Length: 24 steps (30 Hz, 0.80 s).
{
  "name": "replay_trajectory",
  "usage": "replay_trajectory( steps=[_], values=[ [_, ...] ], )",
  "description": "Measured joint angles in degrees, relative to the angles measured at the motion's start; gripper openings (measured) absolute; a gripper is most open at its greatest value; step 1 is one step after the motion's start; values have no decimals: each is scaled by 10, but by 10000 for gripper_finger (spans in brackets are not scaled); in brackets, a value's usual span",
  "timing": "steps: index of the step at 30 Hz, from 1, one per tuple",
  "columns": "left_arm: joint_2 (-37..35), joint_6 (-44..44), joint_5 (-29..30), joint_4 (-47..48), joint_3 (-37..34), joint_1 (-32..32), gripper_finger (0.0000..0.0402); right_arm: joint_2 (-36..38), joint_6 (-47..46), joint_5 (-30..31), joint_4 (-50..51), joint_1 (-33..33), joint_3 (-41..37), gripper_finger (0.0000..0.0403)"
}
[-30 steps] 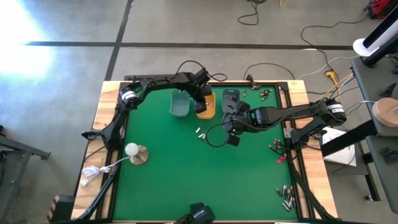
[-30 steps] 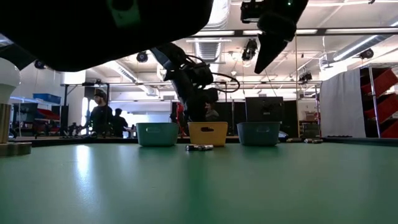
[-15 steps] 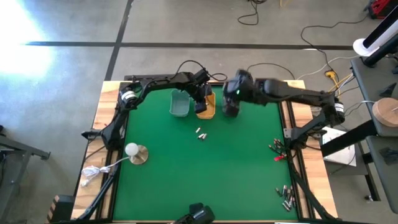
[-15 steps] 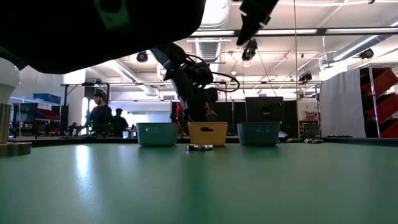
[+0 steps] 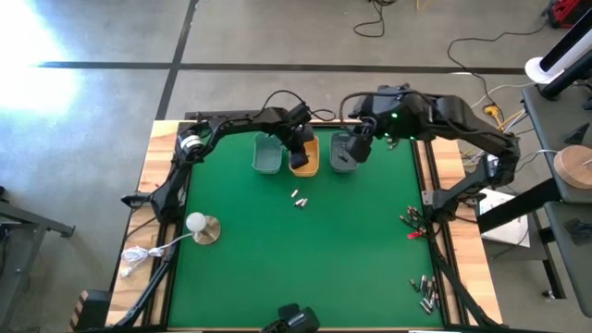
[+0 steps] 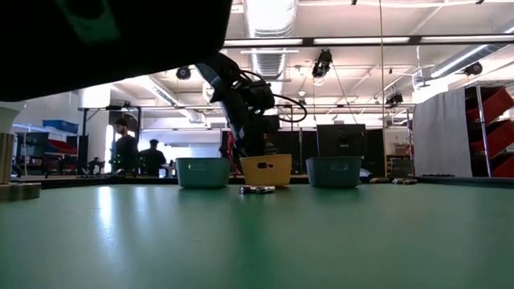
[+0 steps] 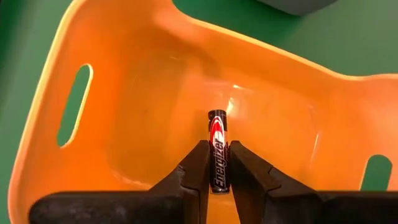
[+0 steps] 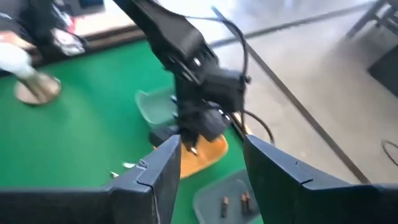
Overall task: Sort batteries
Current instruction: Put the silver battery into the yellow bin
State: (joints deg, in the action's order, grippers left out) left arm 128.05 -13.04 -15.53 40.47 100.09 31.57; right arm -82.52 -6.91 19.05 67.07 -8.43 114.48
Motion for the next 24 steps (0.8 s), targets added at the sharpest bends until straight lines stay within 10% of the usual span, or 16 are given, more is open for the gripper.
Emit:
replay_trajectory(
  steps=[24],
  values=[
    [0,-14,1,-2,0,0,41,-1,-81,4,-2,37,6,182]
  ],
)
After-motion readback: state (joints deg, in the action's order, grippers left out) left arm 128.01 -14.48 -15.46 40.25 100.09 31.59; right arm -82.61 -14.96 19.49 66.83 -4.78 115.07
